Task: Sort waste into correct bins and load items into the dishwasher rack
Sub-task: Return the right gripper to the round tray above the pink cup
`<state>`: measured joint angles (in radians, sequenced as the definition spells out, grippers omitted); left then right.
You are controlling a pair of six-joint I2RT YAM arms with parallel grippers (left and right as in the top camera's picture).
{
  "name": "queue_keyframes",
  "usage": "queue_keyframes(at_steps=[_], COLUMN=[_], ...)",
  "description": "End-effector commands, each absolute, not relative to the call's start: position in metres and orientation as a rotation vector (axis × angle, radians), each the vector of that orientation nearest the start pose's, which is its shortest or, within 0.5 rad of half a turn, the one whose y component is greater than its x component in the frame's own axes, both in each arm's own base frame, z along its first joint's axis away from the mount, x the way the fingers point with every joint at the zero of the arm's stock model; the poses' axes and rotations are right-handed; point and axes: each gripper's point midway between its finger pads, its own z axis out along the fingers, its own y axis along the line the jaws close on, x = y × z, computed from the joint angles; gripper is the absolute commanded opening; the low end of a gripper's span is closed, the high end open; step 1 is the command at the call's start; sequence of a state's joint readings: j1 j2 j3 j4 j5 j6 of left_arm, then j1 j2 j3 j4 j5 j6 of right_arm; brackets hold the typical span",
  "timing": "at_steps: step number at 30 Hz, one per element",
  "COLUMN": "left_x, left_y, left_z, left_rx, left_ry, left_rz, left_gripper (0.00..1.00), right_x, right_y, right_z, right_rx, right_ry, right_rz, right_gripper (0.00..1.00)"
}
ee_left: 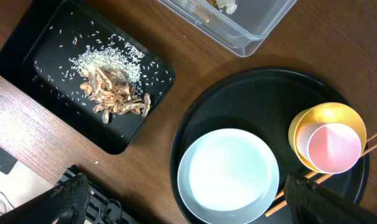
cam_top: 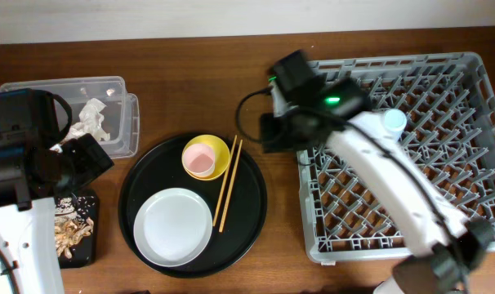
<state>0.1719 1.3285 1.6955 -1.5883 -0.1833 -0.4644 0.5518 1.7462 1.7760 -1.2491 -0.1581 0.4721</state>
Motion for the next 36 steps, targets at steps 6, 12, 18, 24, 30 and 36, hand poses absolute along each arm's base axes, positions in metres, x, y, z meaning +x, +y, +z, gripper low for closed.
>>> queue_keyframes(at_steps=[6, 12, 18, 24, 30, 36], left_x=[0.236, 0.236, 0.236, 0.236, 0.236, 0.236], left_y=[0.074, 0.074, 0.074, 0.074, 0.074, 0.074], left_z=[0.291, 0.291, 0.291, 0.291, 0.291, 0.291], left_rx=[-0.922, -0.922, -0.922, -0.922, -0.922, -0.922], left_ry=[2.582, 2.582, 2.582, 2.582, 2.582, 2.582], left_rz=[0.168, 0.168, 0.168, 0.168, 0.168, 0.168], left_gripper=[0.99, 0.99, 0.99, 0.99, 0.99, 0.99], right_x=[0.311, 0.303, 0.298, 0.288, 0.295, 0.312], right_y=[0.264, 0.271, 0.272, 0.266, 0.302, 0.357], right_z=[0.109, 0.079, 0.081, 0.083, 0.117, 0.181], right_rx=[0.023, 0.090, 0.114, 0.106, -0.231, -0.511], right_ry=[3.063, 3.148, 3.165, 3.197, 3.064, 2.716], right_rz=[0.100, 0.062, 0.081, 0.038, 0.314, 0.617], right_gripper=[0.46, 0.40, 0.39, 0.36, 0.37, 0.54])
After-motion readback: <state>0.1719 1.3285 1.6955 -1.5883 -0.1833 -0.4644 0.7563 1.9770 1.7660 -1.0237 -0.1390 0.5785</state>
